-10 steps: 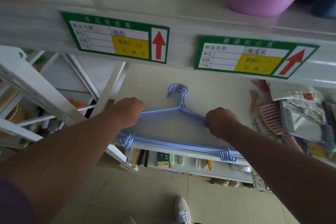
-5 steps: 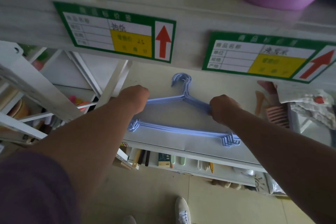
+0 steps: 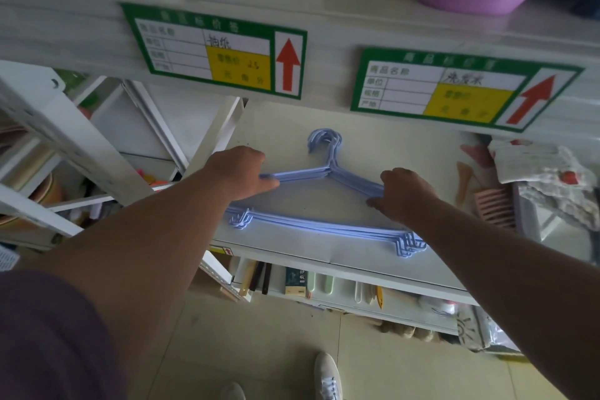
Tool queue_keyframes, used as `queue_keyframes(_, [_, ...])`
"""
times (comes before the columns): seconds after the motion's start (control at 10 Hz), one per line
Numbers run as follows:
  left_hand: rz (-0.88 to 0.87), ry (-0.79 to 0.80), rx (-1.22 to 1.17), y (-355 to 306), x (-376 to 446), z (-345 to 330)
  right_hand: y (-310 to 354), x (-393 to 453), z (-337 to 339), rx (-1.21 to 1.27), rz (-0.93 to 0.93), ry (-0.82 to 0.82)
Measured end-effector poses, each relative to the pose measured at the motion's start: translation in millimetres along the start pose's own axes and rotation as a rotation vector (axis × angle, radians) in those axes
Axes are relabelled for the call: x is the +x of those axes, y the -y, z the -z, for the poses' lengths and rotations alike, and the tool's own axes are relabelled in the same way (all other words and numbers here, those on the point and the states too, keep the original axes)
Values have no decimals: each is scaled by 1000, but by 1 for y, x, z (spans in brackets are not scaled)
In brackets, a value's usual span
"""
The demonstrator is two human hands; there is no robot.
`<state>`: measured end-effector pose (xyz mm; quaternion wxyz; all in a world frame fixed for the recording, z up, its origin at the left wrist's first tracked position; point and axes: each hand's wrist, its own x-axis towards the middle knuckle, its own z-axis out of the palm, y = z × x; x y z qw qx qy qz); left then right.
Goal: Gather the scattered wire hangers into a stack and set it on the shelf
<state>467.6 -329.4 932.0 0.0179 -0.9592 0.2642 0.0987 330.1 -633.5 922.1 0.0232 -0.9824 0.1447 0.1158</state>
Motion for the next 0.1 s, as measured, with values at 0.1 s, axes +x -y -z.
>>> queue_keyframes(0.1, [5, -90, -103, 0, -12, 3, 2, -6, 3, -6, 11, -80])
